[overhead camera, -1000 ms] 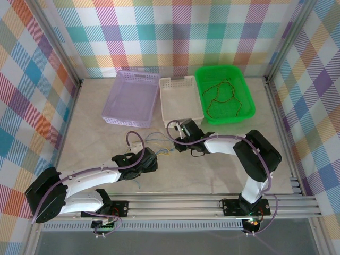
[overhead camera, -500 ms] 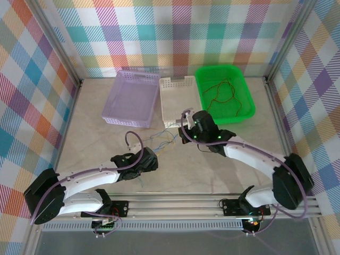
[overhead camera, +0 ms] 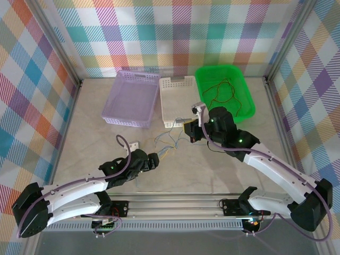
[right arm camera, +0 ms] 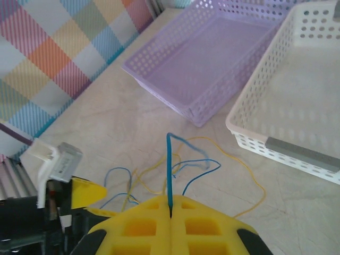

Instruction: Untangle the cables

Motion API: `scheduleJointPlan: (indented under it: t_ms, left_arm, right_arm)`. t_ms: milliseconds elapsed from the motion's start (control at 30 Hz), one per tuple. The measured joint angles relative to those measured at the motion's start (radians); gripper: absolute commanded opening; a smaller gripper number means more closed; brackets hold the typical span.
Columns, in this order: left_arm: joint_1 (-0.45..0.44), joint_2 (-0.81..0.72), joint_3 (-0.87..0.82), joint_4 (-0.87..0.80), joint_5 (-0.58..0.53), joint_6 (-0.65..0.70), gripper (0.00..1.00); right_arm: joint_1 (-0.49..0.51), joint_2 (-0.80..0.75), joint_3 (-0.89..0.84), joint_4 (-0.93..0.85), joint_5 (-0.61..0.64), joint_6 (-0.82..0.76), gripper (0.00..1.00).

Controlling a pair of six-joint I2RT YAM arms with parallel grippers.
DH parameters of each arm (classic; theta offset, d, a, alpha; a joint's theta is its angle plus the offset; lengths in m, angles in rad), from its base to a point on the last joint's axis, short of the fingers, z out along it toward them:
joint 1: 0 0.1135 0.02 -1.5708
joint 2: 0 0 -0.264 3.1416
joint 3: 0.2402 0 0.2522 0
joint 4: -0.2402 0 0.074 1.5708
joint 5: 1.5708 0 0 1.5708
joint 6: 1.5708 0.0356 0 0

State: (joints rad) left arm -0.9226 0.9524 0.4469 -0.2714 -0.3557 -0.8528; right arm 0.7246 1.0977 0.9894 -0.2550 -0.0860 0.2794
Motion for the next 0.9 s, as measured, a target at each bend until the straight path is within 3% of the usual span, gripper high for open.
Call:
scheduleJointPlan:
  t_ms: [500, 900]
  left_arm:
    - [0.000, 0.157, -0.058, 0.272, 0.118, -0.018, 1.00]
    - [0.000, 0.324, 0.031, 0.330, 0.081, 0.022, 1.00]
  right_arm:
    - [0.000, -0.027, 0.047, -0.055, -0.092, 0.054, 0.00]
    - [0.000, -0.065, 0.065, -0.062, -0.158, 0.103, 0.00]
